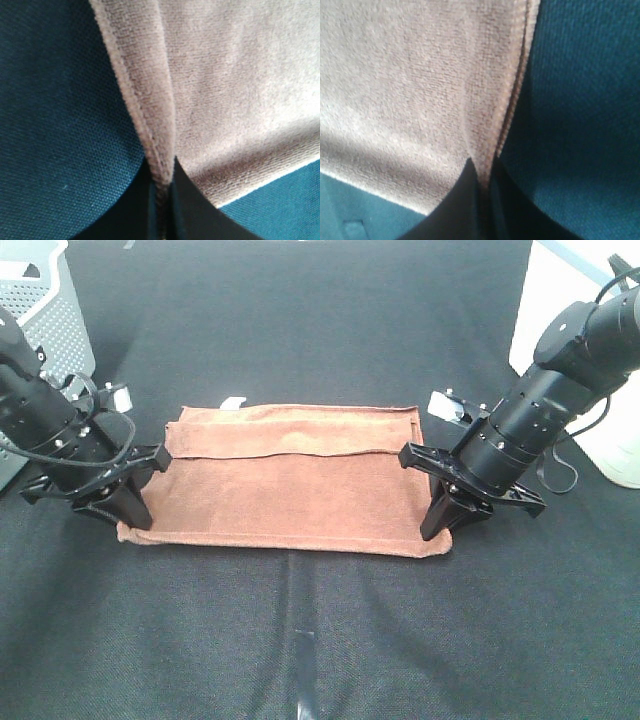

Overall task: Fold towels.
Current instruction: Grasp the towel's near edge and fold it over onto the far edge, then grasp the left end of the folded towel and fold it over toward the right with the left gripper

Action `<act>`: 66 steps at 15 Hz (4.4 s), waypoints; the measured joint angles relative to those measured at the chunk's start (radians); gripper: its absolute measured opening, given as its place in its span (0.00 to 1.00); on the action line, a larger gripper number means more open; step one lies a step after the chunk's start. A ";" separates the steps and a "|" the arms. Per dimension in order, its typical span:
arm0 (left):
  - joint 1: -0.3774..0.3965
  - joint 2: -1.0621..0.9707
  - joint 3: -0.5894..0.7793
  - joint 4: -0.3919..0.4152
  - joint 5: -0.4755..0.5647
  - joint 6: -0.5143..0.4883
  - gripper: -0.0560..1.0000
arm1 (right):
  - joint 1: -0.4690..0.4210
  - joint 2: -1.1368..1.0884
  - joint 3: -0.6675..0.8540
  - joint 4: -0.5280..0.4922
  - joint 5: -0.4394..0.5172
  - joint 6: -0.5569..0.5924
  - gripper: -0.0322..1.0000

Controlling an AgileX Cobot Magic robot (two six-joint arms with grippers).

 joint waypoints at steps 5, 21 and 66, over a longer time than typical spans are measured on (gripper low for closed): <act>0.000 0.017 -0.181 0.004 -0.040 -0.051 0.06 | 0.001 -0.004 -0.185 -0.089 -0.030 0.030 0.03; 0.000 0.310 -0.644 0.046 -0.099 -0.133 0.57 | 0.001 0.279 -0.661 -0.179 0.029 0.134 0.45; -0.253 0.303 -0.721 -0.133 -0.106 -0.308 0.26 | 0.001 0.169 -0.662 -0.282 0.164 0.162 0.91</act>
